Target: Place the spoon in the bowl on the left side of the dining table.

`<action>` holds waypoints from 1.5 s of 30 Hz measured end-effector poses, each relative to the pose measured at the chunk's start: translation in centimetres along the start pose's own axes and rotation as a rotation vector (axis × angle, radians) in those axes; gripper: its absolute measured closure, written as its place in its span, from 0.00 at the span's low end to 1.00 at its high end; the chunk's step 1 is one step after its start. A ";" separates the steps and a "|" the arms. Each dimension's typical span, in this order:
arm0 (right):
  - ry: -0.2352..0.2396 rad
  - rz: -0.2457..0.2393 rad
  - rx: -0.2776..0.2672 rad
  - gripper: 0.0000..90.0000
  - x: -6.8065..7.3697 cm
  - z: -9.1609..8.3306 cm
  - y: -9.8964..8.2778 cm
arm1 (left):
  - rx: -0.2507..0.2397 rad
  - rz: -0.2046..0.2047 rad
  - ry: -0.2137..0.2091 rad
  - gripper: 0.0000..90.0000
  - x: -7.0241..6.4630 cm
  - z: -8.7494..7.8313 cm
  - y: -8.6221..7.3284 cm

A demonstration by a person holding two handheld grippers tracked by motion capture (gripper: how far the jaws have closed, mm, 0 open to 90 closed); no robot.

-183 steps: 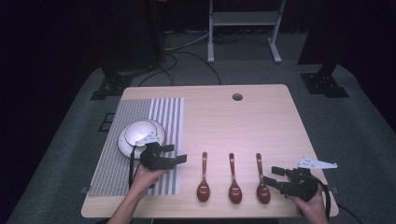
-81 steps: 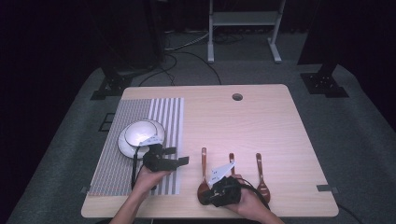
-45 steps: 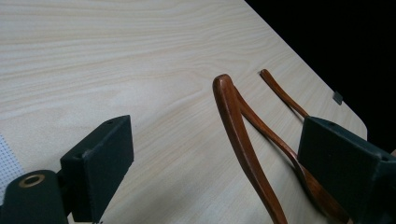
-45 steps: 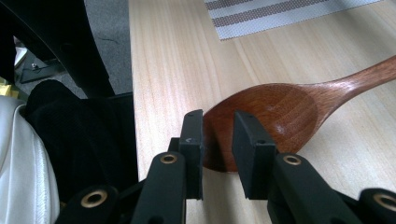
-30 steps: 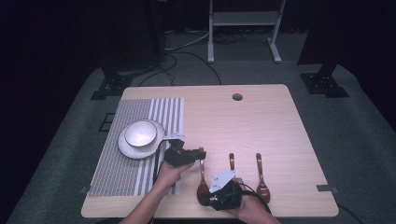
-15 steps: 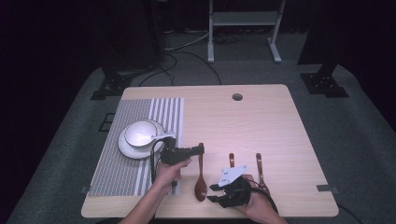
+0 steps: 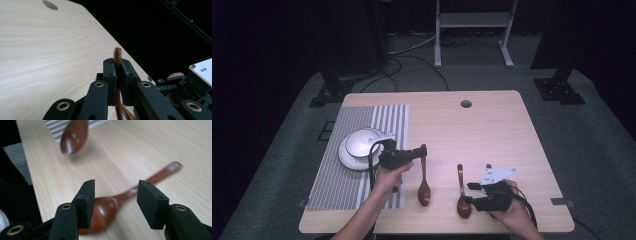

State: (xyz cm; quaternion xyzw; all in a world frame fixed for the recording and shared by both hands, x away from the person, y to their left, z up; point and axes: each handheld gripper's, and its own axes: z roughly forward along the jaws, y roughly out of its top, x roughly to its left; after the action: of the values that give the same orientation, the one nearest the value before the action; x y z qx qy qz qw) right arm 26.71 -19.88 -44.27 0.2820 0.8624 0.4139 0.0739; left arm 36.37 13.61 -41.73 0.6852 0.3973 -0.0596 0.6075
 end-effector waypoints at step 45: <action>-0.119 0.158 -0.084 0.46 -2.6 -4.9 -4.0 | -0.108 0.065 0.253 0.94 2.5 -6.5 8.6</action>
State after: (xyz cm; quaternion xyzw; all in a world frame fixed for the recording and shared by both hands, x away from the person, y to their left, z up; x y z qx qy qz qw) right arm 25.36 -26.57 -44.45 0.3700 0.8134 0.4367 0.1038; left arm 40.71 20.99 -34.73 0.6661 0.4508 0.0686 0.5902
